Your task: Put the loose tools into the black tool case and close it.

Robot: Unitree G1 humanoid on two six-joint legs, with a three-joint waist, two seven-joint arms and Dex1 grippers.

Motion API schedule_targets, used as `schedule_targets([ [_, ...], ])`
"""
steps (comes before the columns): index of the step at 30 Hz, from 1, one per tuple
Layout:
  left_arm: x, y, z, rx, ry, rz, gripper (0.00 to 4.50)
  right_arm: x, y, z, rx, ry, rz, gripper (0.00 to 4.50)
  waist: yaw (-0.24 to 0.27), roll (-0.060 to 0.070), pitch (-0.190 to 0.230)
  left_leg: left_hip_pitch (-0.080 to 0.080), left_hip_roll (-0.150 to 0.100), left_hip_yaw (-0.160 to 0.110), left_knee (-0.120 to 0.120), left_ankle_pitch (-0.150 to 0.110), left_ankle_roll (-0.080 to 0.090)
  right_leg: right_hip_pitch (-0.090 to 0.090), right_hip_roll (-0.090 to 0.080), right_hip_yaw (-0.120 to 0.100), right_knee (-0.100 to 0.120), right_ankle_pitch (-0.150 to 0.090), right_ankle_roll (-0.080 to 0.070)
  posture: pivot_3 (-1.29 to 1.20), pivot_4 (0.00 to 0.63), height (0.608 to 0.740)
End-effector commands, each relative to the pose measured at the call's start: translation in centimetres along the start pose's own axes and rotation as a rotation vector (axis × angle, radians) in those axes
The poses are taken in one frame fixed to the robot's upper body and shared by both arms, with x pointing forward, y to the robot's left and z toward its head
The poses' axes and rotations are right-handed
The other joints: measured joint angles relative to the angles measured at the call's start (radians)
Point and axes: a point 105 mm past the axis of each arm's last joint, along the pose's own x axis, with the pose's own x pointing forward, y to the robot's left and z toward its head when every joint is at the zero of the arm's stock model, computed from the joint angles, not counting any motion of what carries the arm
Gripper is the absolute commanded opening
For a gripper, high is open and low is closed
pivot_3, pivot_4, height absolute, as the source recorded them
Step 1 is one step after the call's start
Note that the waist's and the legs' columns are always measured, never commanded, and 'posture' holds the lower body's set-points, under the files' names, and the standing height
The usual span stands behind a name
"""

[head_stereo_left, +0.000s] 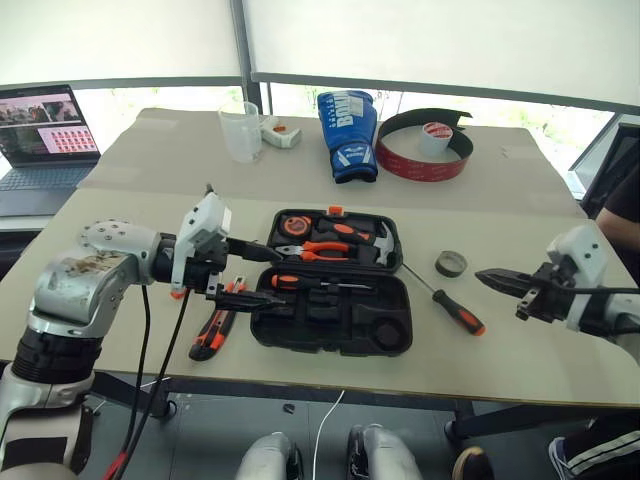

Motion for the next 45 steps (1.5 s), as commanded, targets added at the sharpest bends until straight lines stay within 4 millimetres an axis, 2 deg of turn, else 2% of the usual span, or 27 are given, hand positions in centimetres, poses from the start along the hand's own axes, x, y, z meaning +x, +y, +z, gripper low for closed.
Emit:
schedule_targets([
  [1, -0.4, 0.0, 1.2, 0.058, -0.007, 0.013, 4.50, 0.3, -0.4, -1.5, 0.036, 0.047, -0.020, 1.27, 0.000, 0.000, 0.000, 0.000, 0.000, 0.000, 0.000, 0.000, 0.000, 0.000, 0.000, 0.000, 0.000, 0.000, 0.000, 0.00, 0.150, 0.727],
  [3, -0.2, 0.0, 1.3, 0.065, -0.010, 0.005, 4.50, 0.6, -0.3, -2.5, 0.063, 0.074, -0.016, 1.65, -0.002, 0.000, 0.000, 0.000, 0.000, 0.000, 0.000, 0.000, 0.000, 0.000, 0.000, 0.000, 0.000, 0.000, 0.000, 0.00, 0.150, 0.727],
  [4, 0.0, 0.0, 1.4, 0.068, -0.012, -0.002, 4.50, 0.8, -0.1, -2.9, 0.069, 0.081, -0.009, 2.15, -0.003, 0.000, 0.000, 0.000, 0.000, 0.001, 0.000, 0.000, 0.000, 0.000, 0.000, 0.000, 0.000, 0.000, 0.000, 0.00, 0.150, 0.727],
  [9, 0.6, 0.0, 1.9, 0.081, -0.026, -0.029, 4.50, 1.5, 1.2, -5.3, 0.097, 0.142, 0.029, 3.76, -0.003, 0.000, 0.000, 0.000, 0.000, 0.001, 0.000, 0.000, 0.000, 0.000, 0.001, 0.000, 0.001, 0.000, 0.000, 0.00, 0.150, 0.727],
  [13, 0.9, 0.2, 2.0, 0.097, -0.023, -0.041, 4.50, 2.0, 1.9, -7.0, 0.096, 0.183, 0.038, 3.76, -0.003, 0.000, 0.000, 0.000, 0.000, 0.001, 0.000, 0.000, 0.000, 0.000, 0.001, 0.000, 0.000, 0.000, 0.000, 0.00, 0.150, 0.727],
  [16, 0.8, 0.4, 2.1, 0.100, -0.023, -0.036, 4.50, 1.8, 1.2, -7.1, 0.106, 0.166, -0.003, 3.01, -0.005, 0.000, 0.000, 0.001, 0.000, 0.001, 0.000, 0.000, 0.000, 0.000, 0.001, 0.001, 0.001, 0.000, 0.000, 0.00, 0.150, 0.727],
  [17, 0.7, 0.4, 2.1, 0.101, -0.022, -0.035, 4.50, 1.6, 1.0, -6.9, 0.104, 0.159, -0.010, 2.62, -0.005, 0.000, 0.000, 0.001, 0.000, 0.001, 0.000, 0.000, 0.000, 0.000, 0.001, 0.001, 0.001, 0.000, 0.000, 0.00, 0.150, 0.727],
  [19, 0.4, 0.4, 1.9, 0.099, -0.013, -0.027, 4.50, 0.6, 0.2, -5.9, 0.122, 0.120, -0.043, 2.01, -0.004, 0.000, 0.000, 0.001, 0.000, 0.001, 0.000, 0.000, -0.001, 0.000, 0.001, 0.001, 0.001, 0.000, 0.000, 0.00, 0.150, 0.727],
  [21, 0.1, 0.5, 1.7, 0.098, -0.005, -0.019, 4.50, -0.7, -0.6, -4.8, 0.159, 0.080, -0.075, 1.18, -0.003, 0.001, 0.000, 0.001, 0.000, 0.001, 0.000, 0.000, -0.001, 0.000, 0.001, 0.001, 0.001, 0.000, 0.000, 0.00, 0.150, 0.727],
  [25, -0.4, 0.4, 1.6, 0.099, 0.002, -0.011, 4.50, -3.6, -1.4, -2.1, 0.166, 0.040, -0.071, 1.01, -0.002, 0.001, 0.000, 0.000, 0.000, 0.001, 0.000, 0.000, 0.000, 0.000, 0.000, 0.001, 0.001, 0.000, 0.000, 0.00, 0.150, 0.727],
  [27, -0.7, 0.4, 1.7, 0.099, 0.005, -0.007, 4.50, -4.4, -1.2, -0.4, 0.159, 0.027, -0.029, 1.01, -0.002, 0.005, 0.002, 0.000, 0.000, 0.001, 0.000, 0.000, 0.000, 0.000, 0.000, 0.001, 0.000, 0.000, 0.000, 0.00, 0.150, 0.727],
  [28, -0.7, 0.4, 1.7, 0.098, 0.006, -0.005, 4.50, -4.2, -0.2, 0.7, 0.109, 0.009, 0.043, 1.01, -0.004, 0.006, 0.002, 0.000, 0.000, 0.001, 0.000, 0.000, 0.000, 0.000, 0.000, 0.001, 0.001, 0.000, 0.000, 0.00, 0.150, 0.727],
  [32, -0.9, 0.4, 1.5, 0.094, 0.019, -0.011, 4.50, -2.2, 2.8, 3.1, -0.044, -0.035, 0.224, 1.01, -0.011, 0.005, 0.002, 0.002, 0.002, 0.001, -0.001, 0.000, -0.001, 0.000, 0.003, 0.002, 0.000, 0.000, 0.000, 0.00, 0.150, 0.727],
  [35, -1.6, -0.1, 0.8, 0.081, 0.060, -0.039, 4.50, 1.5, 5.6, 4.3, -0.233, -0.047, 0.355, 1.01, -0.020, 0.005, 0.002, 0.003, 0.001, 0.002, -0.002, 0.001, -0.001, 0.000, 0.003, 0.003, 0.001, 0.000, 0.000, 0.00, 0.150, 0.727],
  [39, -2.6, -0.5, -0.7, 0.080, 0.130, -0.043, 4.50, 7.1, 9.0, 4.9, -0.505, -0.048, 0.484, 1.01, -0.026, 0.006, 0.003, 0.003, 0.001, 0.002, -0.003, 0.001, -0.002, -0.002, 0.003, 0.002, 0.001, -0.001, -0.001, 0.00, 0.150, 0.727],
  [42, -2.6, -0.7, -0.7, 0.082, 0.132, -0.042, 4.50, 9.2, 9.7, 4.4, -0.588, -0.018, 0.529, 1.01, -0.021, 0.005, 0.003, 0.001, 0.001, 0.003, -0.002, 0.001, -0.003, -0.003, 0.002, 0.002, 0.001, -0.001, -0.001, 0.00, 0.150, 0.727],
  [45, -2.6, -0.7, -0.7, 0.084, 0.129, -0.031, 4.50, 10.3, 9.8, 4.0, -0.615, -0.001, 0.553, 1.01, -0.007, 0.006, 0.003, -0.003, 0.000, 0.003, -0.002, 0.001, -0.003, -0.004, 0.002, -0.001, 0.002, -0.002, -0.003, 0.00, 0.150, 0.727],
])
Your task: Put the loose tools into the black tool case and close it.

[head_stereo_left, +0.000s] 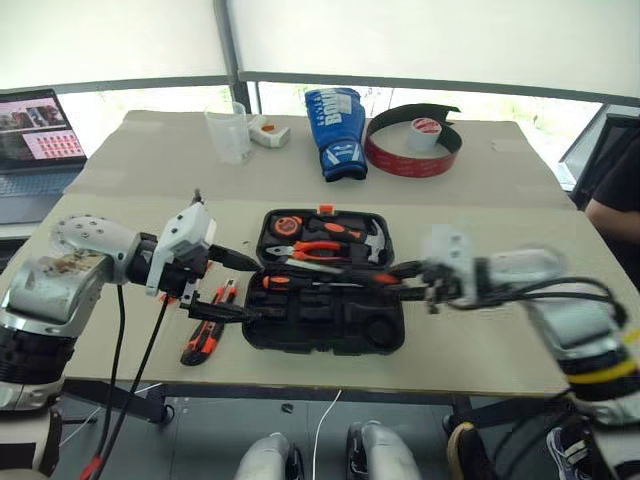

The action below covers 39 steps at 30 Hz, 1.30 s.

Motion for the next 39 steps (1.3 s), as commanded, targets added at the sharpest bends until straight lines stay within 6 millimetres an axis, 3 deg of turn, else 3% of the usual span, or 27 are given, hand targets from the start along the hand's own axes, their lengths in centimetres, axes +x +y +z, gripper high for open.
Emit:
schedule_targets([
  [1, -0.6, -0.1, 0.9, 0.046, -0.006, 0.026, 4.50, -0.1, -0.9, -0.1, -0.071, 0.027, 0.001, 1.01, 0.005, 0.000, 0.000, -0.002, 0.000, 0.000, 0.001, 0.000, 0.000, -0.001, 0.000, -0.001, 0.000, 0.000, 0.000, 0.00, 0.150, 0.727],
  [20, -0.2, 0.3, 1.2, 0.058, -0.023, 0.059, 4.50, -1.2, -0.8, -2.3, -0.008, 0.086, 0.003, 1.01, -0.005, 0.000, 0.000, -0.001, 0.000, 0.000, 0.002, 0.001, -0.001, 0.002, -0.001, -0.003, 0.001, -0.001, 0.002, 0.00, 0.150, 0.727],
  [22, -0.1, 0.3, 1.3, 0.060, -0.026, 0.057, 4.50, -1.0, -1.0, -1.6, 0.018, 0.051, -0.004, 2.01, -0.006, 0.000, 0.000, 0.000, 0.000, 0.000, 0.002, 0.001, -0.001, 0.002, -0.001, -0.003, 0.001, -0.001, 0.002, 0.00, 0.150, 0.727],
  [27, -0.1, 0.5, 1.3, 0.061, -0.026, 0.055, 4.50, -0.5, -1.4, 0.7, 0.053, -0.038, -0.027, 3.68, -0.010, 0.000, 0.000, 0.000, 0.001, 0.000, 0.002, 0.001, -0.001, 0.002, 0.000, -0.002, 0.001, -0.001, 0.001, 0.00, 0.150, 0.727],
  [29, 0.0, 0.6, 1.3, 0.059, -0.026, 0.054, 4.50, 0.1, -1.7, 1.6, 0.093, -0.081, -0.038, 3.68, -0.012, 0.000, 0.000, 0.000, 0.001, 0.000, 0.002, 0.001, -0.001, 0.002, 0.000, -0.002, 0.002, -0.001, 0.001, 0.00, 0.150, 0.727],
  [33, 0.1, 0.6, 1.2, 0.059, -0.026, 0.052, 4.50, 1.3, -1.6, 2.2, 0.109, -0.101, -0.036, 2.67, -0.017, 0.000, 0.000, 0.000, 0.001, 0.000, 0.002, 0.001, -0.001, 0.002, 0.000, -0.002, 0.002, -0.001, 0.001, 0.00, 0.150, 0.727],
  [39, 0.1, 0.7, 1.3, 0.059, -0.028, 0.053, 4.50, 2.5, -1.6, 1.8, 0.125, -0.095, -0.040, 0.54, -0.016, 0.000, 0.000, 0.000, 0.000, 0.000, 0.002, 0.001, -0.001, 0.002, 0.000, -0.003, 0.002, -0.001, 0.001, 0.00, 0.150, 0.727],
])
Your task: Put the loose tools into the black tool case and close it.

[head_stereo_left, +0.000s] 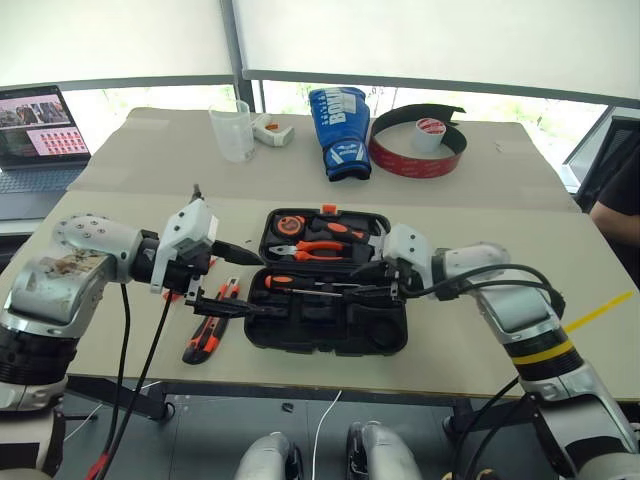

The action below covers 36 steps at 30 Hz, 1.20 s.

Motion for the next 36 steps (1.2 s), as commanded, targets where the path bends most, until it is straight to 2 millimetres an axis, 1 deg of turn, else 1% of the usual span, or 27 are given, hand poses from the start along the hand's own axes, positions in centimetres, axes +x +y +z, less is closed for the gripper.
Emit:
schedule_targets([
  [1, -0.1, 0.1, 0.8, 0.042, -0.007, 0.008, 4.50, 0.4, -0.5, 0.1, -0.023, 0.006, -0.024, 0.22, 0.000, 0.000, 0.000, 0.000, 0.000, 0.000, 0.000, 0.000, 0.000, 0.000, 0.000, 0.000, 0.000, 0.000, 0.000, 0.00, 0.150, 0.727],
  [2, -0.1, 0.2, 0.8, 0.042, -0.007, 0.009, 4.50, 0.5, -0.5, -0.1, -0.024, 0.013, -0.025, 0.04, 0.000, 0.000, 0.000, 0.000, 0.000, 0.000, 0.000, 0.000, 0.000, 0.000, 0.000, 0.000, 0.000, 0.000, 0.000, 0.00, 0.150, 0.727],
  [4, -0.1, 0.2, 0.7, 0.041, -0.008, 0.012, 4.50, 1.2, 0.1, -0.8, -0.040, 0.054, 0.002, 0.04, -0.001, 0.000, 0.000, 0.000, 0.000, 0.000, 0.000, 0.000, 0.000, 0.000, 0.000, 0.000, 0.000, 0.000, 0.000, 0.00, 0.150, 0.727],
  [8, -0.1, 0.3, 0.5, 0.040, -0.006, 0.019, 4.50, 2.0, 1.8, -3.3, -0.100, 0.176, 0.078, 0.04, -0.002, 0.000, 0.000, 0.001, 0.000, 0.000, 0.000, 0.000, 0.000, 0.000, 0.000, 0.000, 0.000, 0.000, 0.000, 0.00, 0.150, 0.727],
  [11, -0.1, 0.4, 0.4, 0.038, -0.004, 0.026, 4.50, 2.5, 1.6, -4.4, -0.130, 0.234, 0.057, 0.04, -0.001, 0.000, -0.001, 0.003, 0.000, 0.000, 0.000, 0.000, 0.000, 0.001, 0.000, 0.000, 0.000, -0.001, -0.001, 0.00, 0.150, 0.727],
  [13, -0.2, 0.5, 0.3, 0.035, -0.004, 0.037, 4.50, 2.7, 1.3, -4.4, -0.145, 0.237, 0.044, 0.04, -0.002, -0.001, -0.002, 0.004, 0.000, 0.000, -0.001, 0.000, 0.000, 0.002, 0.000, 0.001, 0.000, -0.001, -0.001, 0.00, 0.150, 0.727],
  [15, -0.3, 0.6, 0.2, 0.031, -0.001, 0.054, 4.50, 2.7, 0.9, -3.5, -0.144, 0.200, 0.029, 0.04, -0.002, -0.002, -0.003, 0.006, 0.000, 0.000, -0.001, 0.000, 0.000, 0.003, 0.000, 0.002, 0.001, -0.001, -0.001, 0.00, 0.150, 0.727],
  [17, -0.6, 0.7, -0.2, 0.020, 0.004, 0.079, 4.50, 2.4, 0.6, -1.6, -0.112, 0.114, 0.016, 0.04, -0.002, -0.002, -0.003, 0.007, 0.000, 0.001, -0.001, 0.000, -0.001, 0.003, 0.000, 0.003, 0.002, -0.001, -0.001, 0.00, 0.150, 0.727],
  [18, -0.9, 0.8, -0.4, 0.009, 0.007, 0.102, 4.50, 2.1, 0.5, -0.4, -0.088, 0.055, 0.013, 0.04, -0.003, -0.002, -0.003, 0.007, 0.000, 0.001, -0.001, 0.000, -0.001, 0.003, 0.000, 0.004, 0.002, -0.001, -0.001, 0.00, 0.150, 0.727],
  [21, -2.3, 1.3, -1.5, -0.038, 0.016, 0.209, 4.50, 0.7, 0.0, 2.9, -0.013, -0.094, -0.003, 0.04, -0.006, -0.002, -0.003, 0.006, 0.001, 0.001, -0.001, 0.000, -0.001, 0.001, 0.000, 0.004, 0.003, -0.001, -0.003, 0.00, 0.150, 0.727],
  [23, -3.8, 1.6, -2.8, -0.092, 0.027, 0.314, 4.50, -0.8, -0.2, 5.0, 0.039, -0.190, -0.001, 0.59, -0.007, -0.001, -0.002, 0.005, 0.001, 0.001, -0.001, 0.001, -0.001, -0.001, -0.001, 0.004, 0.005, -0.002, -0.004, 0.00, 0.150, 0.727],
  [25, -5.8, 1.5, -4.6, -0.149, 0.053, 0.434, 4.50, -2.6, 0.3, 6.8, 0.061, -0.276, 0.027, 1.12, -0.007, -0.001, -0.002, 0.005, 0.001, 0.000, -0.002, 0.000, -0.002, -0.002, -0.002, 0.004, 0.008, 0.000, -0.011, 0.00, 0.150, 0.727],
  [27, -7.8, 0.9, -6.5, -0.217, 0.080, 0.534, 4.50, -4.0, 0.8, 8.0, 0.076, -0.327, 0.043, 1.85, -0.006, -0.001, -0.002, 0.005, 0.001, 0.000, -0.003, 0.000, -0.002, -0.002, -0.002, 0.004, 0.008, 0.000, -0.011, 0.00, 0.150, 0.727],
  [28, -9.2, 0.4, -7.9, -0.258, 0.105, 0.595, 4.50, -4.7, 1.0, 8.3, 0.084, -0.343, 0.047, 2.09, -0.005, -0.001, -0.002, 0.005, 0.001, -0.001, -0.003, 0.000, -0.002, -0.003, -0.003, 0.004, 0.008, -0.001, -0.010, 0.00, 0.150, 0.727],
  [30, -11.9, -0.6, -10.4, -0.327, 0.155, 0.712, 4.50, -5.8, 1.6, 8.6, 0.089, -0.352, 0.057, 2.87, -0.004, -0.001, -0.002, 0.005, 0.001, -0.002, -0.004, -0.001, -0.003, -0.002, -0.004, 0.003, 0.007, -0.003, -0.008, 0.00, 0.150, 0.727],
  [32, -13.7, -1.4, -11.8, -0.376, 0.179, 0.792, 4.50, -6.4, 2.3, 8.5, 0.084, -0.342, 0.066, 3.56, 0.000, -0.001, -0.002, 0.006, 0.001, -0.002, -0.005, -0.005, -0.010, -0.002, -0.005, 0.002, 0.006, -0.004, -0.007, 0.00, 0.150, 0.727],
  [33, -14.3, -1.7, -12.4, -0.388, 0.192, 0.819, 4.50, -6.5, 2.5, 8.4, 0.082, -0.336, 0.067, 3.88, 0.003, -0.001, -0.002, 0.006, 0.001, -0.002, -0.006, -0.005, -0.011, -0.002, -0.005, 0.002, 0.004, -0.004, -0.006, 0.00, 0.150, 0.727],
  [34, -14.7, -1.9, -12.9, -0.397, 0.203, 0.838, 4.50, -6.5, 2.8, 8.1, 0.079, -0.326, 0.066, 4.02, 0.007, -0.001, -0.002, 0.006, 0.001, -0.002, -0.010, -0.005, -0.012, -0.001, -0.006, 0.000, 0.001, -0.003, -0.006, 0.00, 0.150, 0.727],
  [35, -14.8, -1.9, -13.2, -0.400, 0.212, 0.849, 4.50, -6.5, 3.1, 7.9, 0.075, -0.316, 0.065, 4.48, 0.013, -0.001, -0.002, 0.006, 0.000, -0.002, -0.012, -0.005, -0.012, -0.001, -0.006, 0.000, 0.000, -0.003, -0.005, 0.00, 0.150, 0.727],
  [36, -14.7, -1.8, -13.5, -0.396, 0.219, 0.851, 4.50, -6.4, 3.5, 7.7, 0.068, -0.304, 0.065, 4.49, 0.019, -0.001, -0.002, 0.007, 0.000, -0.002, -0.012, -0.005, -0.012, -0.001, -0.007, 0.000, 0.000, -0.002, -0.005, 0.00, 0.150, 0.727],
])
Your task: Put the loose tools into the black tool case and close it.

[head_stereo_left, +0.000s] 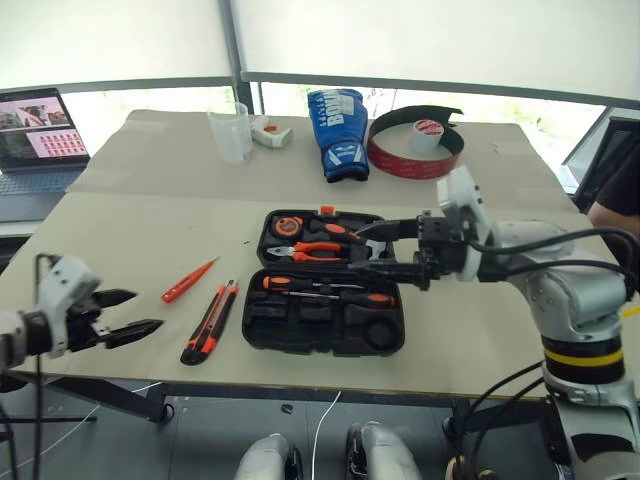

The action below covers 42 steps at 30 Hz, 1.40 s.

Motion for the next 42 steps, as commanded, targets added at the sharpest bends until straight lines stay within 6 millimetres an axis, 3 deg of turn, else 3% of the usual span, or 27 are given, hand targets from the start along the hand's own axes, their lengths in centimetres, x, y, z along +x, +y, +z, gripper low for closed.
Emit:
schedule_targets([
  [1, -0.4, 1.1, 0.7, 0.064, -0.021, 0.060, 4.50, -0.2, 1.3, 0.4, -0.059, 0.007, 0.009, 4.49, 0.010, 0.000, 0.000, 0.000, 0.000, 0.000, 0.000, 0.000, 0.000, 0.000, 0.000, 0.000, 0.000, 0.000, 0.000, 0.00, 0.150, 0.727],
  [3, 0.1, 1.2, 0.8, 0.075, -0.020, 0.055, 4.50, -0.1, 1.5, 0.1, -0.065, 0.018, 0.012, 4.49, 0.013, 0.000, 0.000, 0.000, 0.000, 0.000, -0.001, 0.000, -0.001, 0.000, -0.001, 0.000, -0.001, 0.000, 0.000, 0.00, 0.150, 0.727],
  [11, 6.9, 1.5, 4.5, 0.072, 0.067, -0.066, 4.50, 0.4, 2.5, -0.1, -0.107, 0.038, 0.005, 4.49, 0.013, -0.002, -0.001, -0.001, -0.001, 0.003, -0.002, 0.001, -0.002, 0.000, 0.003, -0.003, -0.001, 0.004, -0.006, 0.00, 0.150, 0.727],
  [17, 10.1, 1.2, 3.8, 0.106, 0.237, -0.106, 4.50, 0.3, 3.2, -0.2, -0.110, 0.040, -0.014, 4.49, -0.008, -0.002, -0.001, 0.000, 0.000, 0.007, -0.002, 0.006, 0.007, 0.000, 0.015, -0.003, -0.001, 0.002, -0.002, 0.00, 0.150, 0.727],
  [20, 11.1, 1.1, 3.2, 0.120, 0.259, -0.118, 3.75, 0.1, 3.4, -0.4, -0.112, 0.048, -0.031, 4.50, -0.006, -0.002, -0.001, 0.001, 0.000, 0.007, -0.003, 0.006, 0.007, 0.000, 0.014, -0.001, -0.001, 0.001, -0.003, 0.00, 0.150, 0.727],
  [25, 11.3, 1.6, 2.3, 0.116, 0.281, -0.105, 1.87, -0.6, 3.5, -0.8, -0.119, 0.079, -0.057, 4.50, -0.001, -0.002, -0.002, 0.003, 0.000, 0.006, -0.002, 0.006, 0.007, 0.001, 0.005, 0.003, 0.000, -0.001, 0.000, 0.00, 0.150, 0.727],
  [27, 11.1, 1.8, 3.4, 0.129, 0.224, -0.106, 1.11, -1.0, 3.5, -1.1, -0.112, 0.101, -0.067, 4.50, -0.002, -0.003, -0.002, 0.004, 0.000, 0.006, -0.002, 0.005, 0.007, 0.001, 0.003, 0.004, 0.001, 0.000, 0.001, 0.00, 0.150, 0.727],
  [29, 10.7, 1.7, 6.1, 0.153, 0.123, -0.119, 0.45, -1.7, 3.8, -1.8, -0.097, 0.145, -0.067, 4.50, -0.002, -0.003, -0.002, 0.003, 0.000, 0.006, -0.002, 0.005, 0.007, 0.001, 0.003, 0.004, 0.001, 0.000, 0.002, 0.00, 0.150, 0.727],
  [30, 10.5, 1.6, 7.7, 0.218, 0.058, -0.122, 0.43, -2.1, 4.1, -2.5, -0.085, 0.181, -0.060, 4.50, -0.001, -0.003, -0.002, 0.003, 0.000, 0.005, -0.002, 0.005, 0.007, 0.001, 0.003, 0.004, 0.001, 0.001, 0.002, 0.00, 0.150, 0.727],
  [32, 10.1, 0.6, 10.2, 0.343, -0.045, -0.170, 0.43, -2.8, 4.8, -3.8, -0.075, 0.242, -0.041, 4.50, 0.004, -0.005, -0.001, 0.001, 0.000, 0.004, -0.001, 0.006, 0.007, 0.000, 0.003, 0.003, 0.001, 0.001, 0.002, 0.00, 0.150, 0.727],
  [36, 9.6, -4.0, 13.7, 0.479, -0.178, -0.399, 0.43, -3.5, 5.8, -5.3, -0.064, 0.298, -0.035, 4.50, 0.015, -0.006, -0.001, -0.002, 0.000, 0.003, 0.001, 0.006, 0.008, 0.000, 0.002, 0.001, 0.000, 0.005, -0.006, 0.00, 0.150, 0.727],
  [39, 9.0, -8.3, 14.1, 0.536, -0.159, -0.649, 0.43, -3.6, 5.8, -5.5, -0.071, 0.301, -0.054, 4.50, 0.012, -0.006, -0.001, -0.005, 0.000, 0.003, 0.005, 0.004, 0.011, 0.000, 0.003, -0.001, -0.001, 0.004, -0.003, 0.00, 0.150, 0.727],
  [42, 10.5, -11.3, 14.2, 0.657, -0.110, -0.745, 0.43, -3.4, 5.4, -5.3, -0.071, 0.276, -0.100, 4.50, 0.011, -0.006, -0.001, -0.006, 0.000, 0.003, 0.009, 0.004, 0.011, 0.001, 0.004, -0.001, -0.001, -0.001, 0.005, 0.00, 0.150, 0.727],
])
